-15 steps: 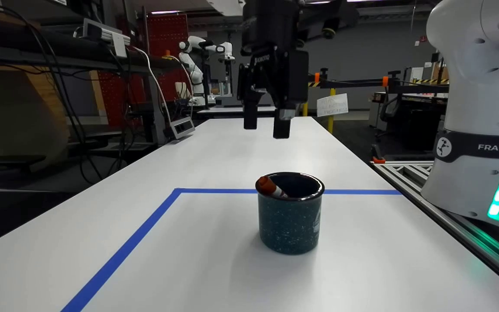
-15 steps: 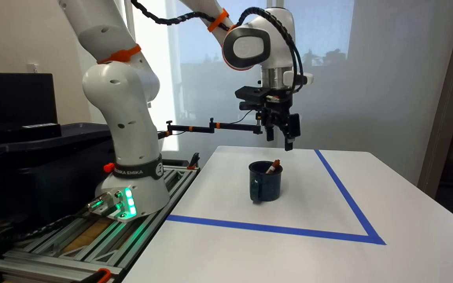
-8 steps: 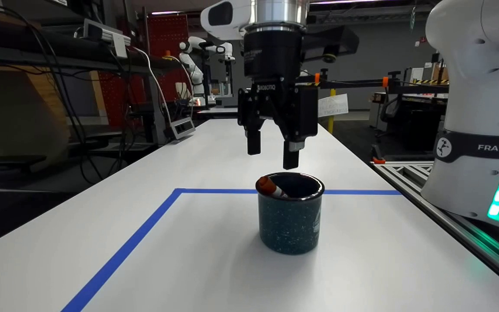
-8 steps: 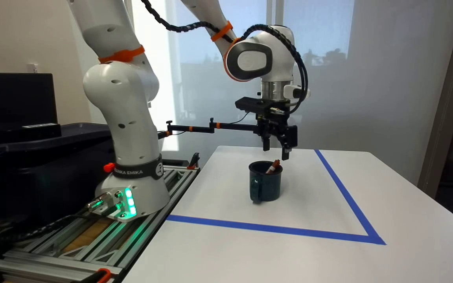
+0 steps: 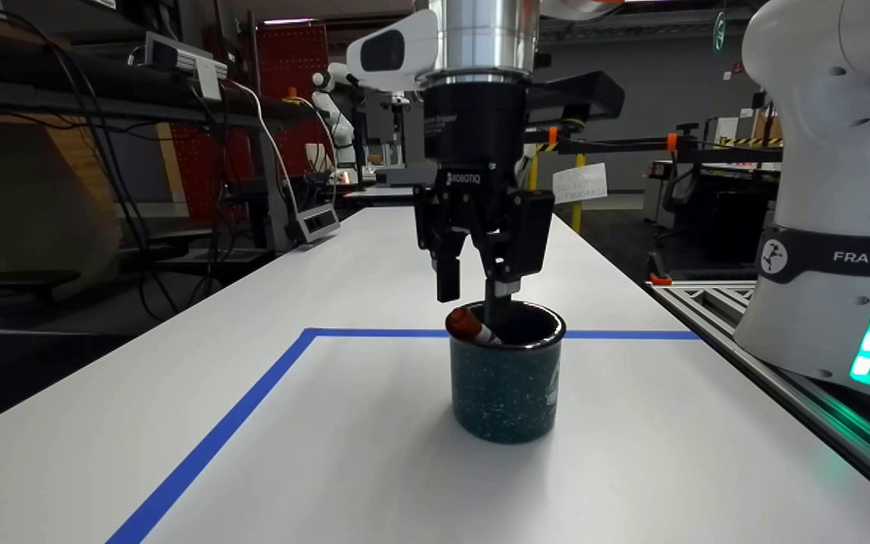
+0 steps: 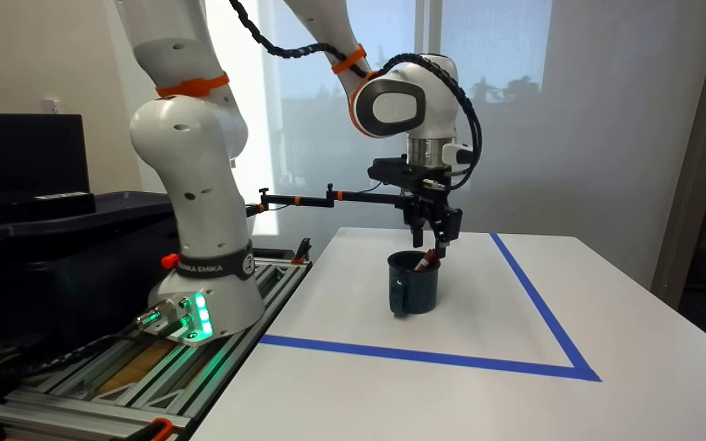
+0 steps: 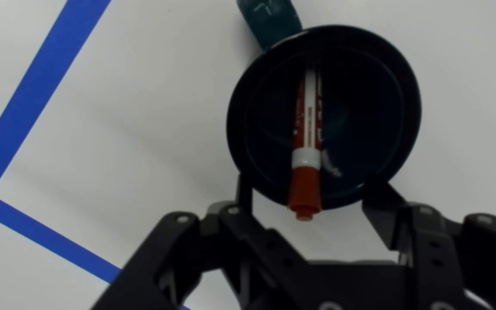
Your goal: Take the marker out of the cup
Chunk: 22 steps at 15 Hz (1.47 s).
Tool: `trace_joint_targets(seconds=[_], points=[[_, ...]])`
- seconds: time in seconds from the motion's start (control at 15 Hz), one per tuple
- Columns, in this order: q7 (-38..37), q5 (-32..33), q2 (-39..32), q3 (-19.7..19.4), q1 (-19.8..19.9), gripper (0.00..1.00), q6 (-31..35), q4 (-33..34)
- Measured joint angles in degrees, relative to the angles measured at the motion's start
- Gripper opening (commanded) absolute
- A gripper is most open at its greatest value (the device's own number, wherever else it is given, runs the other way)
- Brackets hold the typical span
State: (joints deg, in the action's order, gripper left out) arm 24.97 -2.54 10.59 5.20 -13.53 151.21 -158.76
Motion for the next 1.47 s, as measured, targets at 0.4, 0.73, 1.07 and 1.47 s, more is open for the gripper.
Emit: trace_joint_targets(seconds=[0.4, 0.73, 1.07, 1.47], points=[[-0.01, 0.00, -2.41, -0.02, 0.10, 0.51, 1.87, 0.18], [-0.01, 0.00, -2.65, 0.00, 0.17, 0.49, 2.12, 0.68], [-0.03, 0.00, -2.69, 0.17, 0.17, 0.42, 2.13, 0.71], [-0.10, 0.00, -2.72, 0.66, 0.16, 0.13, 2.35, 1.12]])
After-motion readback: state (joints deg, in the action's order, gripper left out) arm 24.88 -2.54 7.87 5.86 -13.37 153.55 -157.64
